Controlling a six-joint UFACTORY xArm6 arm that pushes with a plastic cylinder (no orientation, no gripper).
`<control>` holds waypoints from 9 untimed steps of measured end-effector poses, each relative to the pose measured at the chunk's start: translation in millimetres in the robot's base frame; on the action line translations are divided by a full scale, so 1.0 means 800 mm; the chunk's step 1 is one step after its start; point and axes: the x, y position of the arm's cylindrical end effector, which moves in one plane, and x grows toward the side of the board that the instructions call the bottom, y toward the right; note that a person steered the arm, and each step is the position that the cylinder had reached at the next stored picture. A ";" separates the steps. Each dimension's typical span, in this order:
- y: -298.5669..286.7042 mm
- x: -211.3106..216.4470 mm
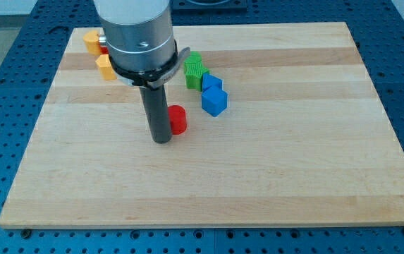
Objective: Slide blue cube a bit left and up
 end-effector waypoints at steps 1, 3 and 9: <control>0.018 0.000; 0.086 0.016; 0.134 -0.085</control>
